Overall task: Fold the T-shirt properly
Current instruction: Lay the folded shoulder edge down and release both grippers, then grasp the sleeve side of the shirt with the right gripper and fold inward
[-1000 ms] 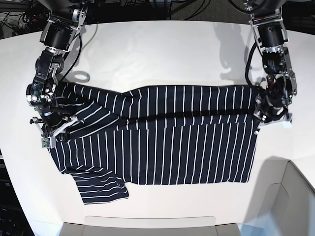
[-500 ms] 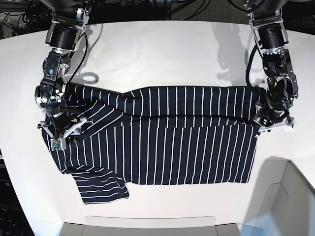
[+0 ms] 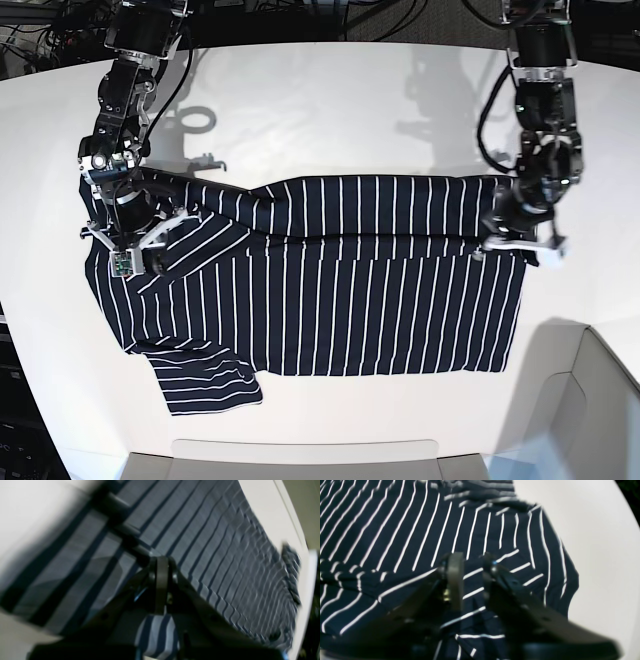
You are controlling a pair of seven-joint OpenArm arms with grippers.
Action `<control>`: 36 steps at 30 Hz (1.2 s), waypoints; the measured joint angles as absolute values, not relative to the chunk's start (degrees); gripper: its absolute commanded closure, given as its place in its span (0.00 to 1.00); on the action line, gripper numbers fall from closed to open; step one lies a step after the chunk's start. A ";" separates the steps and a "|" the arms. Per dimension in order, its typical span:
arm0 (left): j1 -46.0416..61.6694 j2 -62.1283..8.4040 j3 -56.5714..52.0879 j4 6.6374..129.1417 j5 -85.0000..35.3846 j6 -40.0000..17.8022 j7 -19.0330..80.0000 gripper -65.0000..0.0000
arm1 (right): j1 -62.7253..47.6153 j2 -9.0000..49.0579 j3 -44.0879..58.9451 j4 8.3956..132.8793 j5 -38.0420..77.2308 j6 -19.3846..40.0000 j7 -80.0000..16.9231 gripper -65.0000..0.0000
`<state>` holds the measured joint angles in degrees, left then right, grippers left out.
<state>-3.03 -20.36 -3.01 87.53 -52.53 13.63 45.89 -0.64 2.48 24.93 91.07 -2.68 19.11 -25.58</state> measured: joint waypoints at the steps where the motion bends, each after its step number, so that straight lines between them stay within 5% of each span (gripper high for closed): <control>1: -3.05 -20.36 -1.39 86.83 -52.53 13.52 46.02 1.00 | -0.82 2.52 25.61 90.54 -2.79 19.07 -25.19 0.98; 11: -6.57 -23.73 7.57 73.38 -52.95 12.62 43.16 1.00 | -3.51 3.64 25.93 81.30 -2.94 19.00 -25.47 0.96; 19: 7.64 -26.83 7.64 78.24 -55.44 8.75 35.81 1.00 | -10.39 3.95 26.02 84.53 -2.39 19.14 -24.14 0.96; 36: 29.80 -28.80 7.31 88.58 -52.42 7.51 18.98 1.00 | -14.92 4.73 41.54 85.14 -1.76 39.31 -22.65 0.96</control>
<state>29.80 -28.80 7.31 88.58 -52.42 7.51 18.98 -14.92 4.73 41.54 85.14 -1.76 39.31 -22.65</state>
